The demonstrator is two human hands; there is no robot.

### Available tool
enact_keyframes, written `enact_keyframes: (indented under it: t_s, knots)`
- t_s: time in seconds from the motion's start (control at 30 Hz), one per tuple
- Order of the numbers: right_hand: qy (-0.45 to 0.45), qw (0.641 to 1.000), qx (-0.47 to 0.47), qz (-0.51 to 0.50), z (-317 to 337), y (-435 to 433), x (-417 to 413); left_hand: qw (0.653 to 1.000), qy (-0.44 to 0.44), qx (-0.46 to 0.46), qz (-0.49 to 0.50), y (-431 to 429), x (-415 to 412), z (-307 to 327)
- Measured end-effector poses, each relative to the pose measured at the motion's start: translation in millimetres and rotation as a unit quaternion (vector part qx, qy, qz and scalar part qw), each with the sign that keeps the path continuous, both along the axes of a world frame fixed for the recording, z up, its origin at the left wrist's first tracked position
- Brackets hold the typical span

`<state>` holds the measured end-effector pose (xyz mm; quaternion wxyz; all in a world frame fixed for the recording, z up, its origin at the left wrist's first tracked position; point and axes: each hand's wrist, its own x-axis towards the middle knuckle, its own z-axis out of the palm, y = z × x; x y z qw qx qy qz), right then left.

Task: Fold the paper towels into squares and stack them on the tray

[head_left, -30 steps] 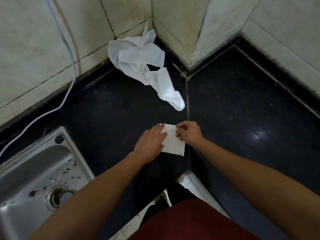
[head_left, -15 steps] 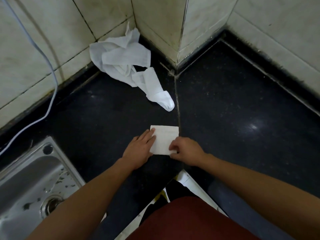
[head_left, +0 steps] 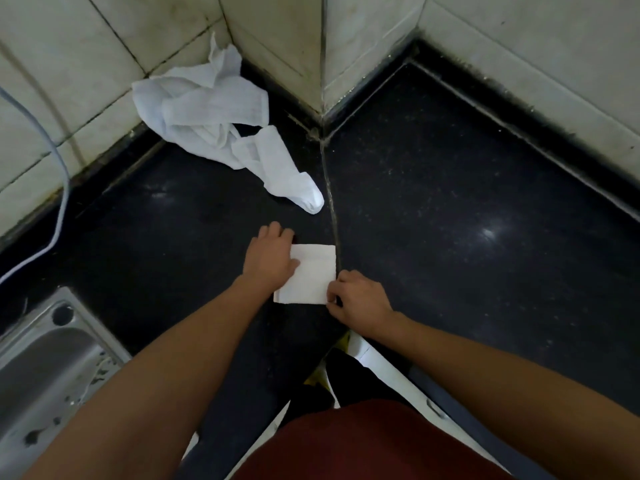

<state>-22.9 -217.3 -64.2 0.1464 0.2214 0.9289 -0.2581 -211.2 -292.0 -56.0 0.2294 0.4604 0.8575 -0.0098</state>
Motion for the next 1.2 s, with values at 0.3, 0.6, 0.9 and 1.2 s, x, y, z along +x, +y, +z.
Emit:
enact_keyframes:
  t_s: [0.3, 0.6, 0.9, 1.2]
  knots:
    - [-0.01, 0.998, -0.048, -0.036, 2.5, -9.6, 17.2, 0.986, -0.126, -0.001, 0.113, -1.8, 1.8, -1.4]
    - [-0.031, 0.974, -0.08, -0.21, 24.1, -48.5, 80.3, 0.95, -0.271, 0.128, 0.084, -29.0, 33.5, 62.4]
    - [0.054, 0.905, -0.056, -0.419, 82.3, -58.7, 174.0, 0.931, -0.297, 0.14, -0.159, 4.4, 120.1, 151.8]
    - [0.235, 0.794, -0.101, -0.552, 138.6, -65.8, 306.4, 0.87, -0.314, 0.138, -0.355, 49.7, 284.6, 212.0]
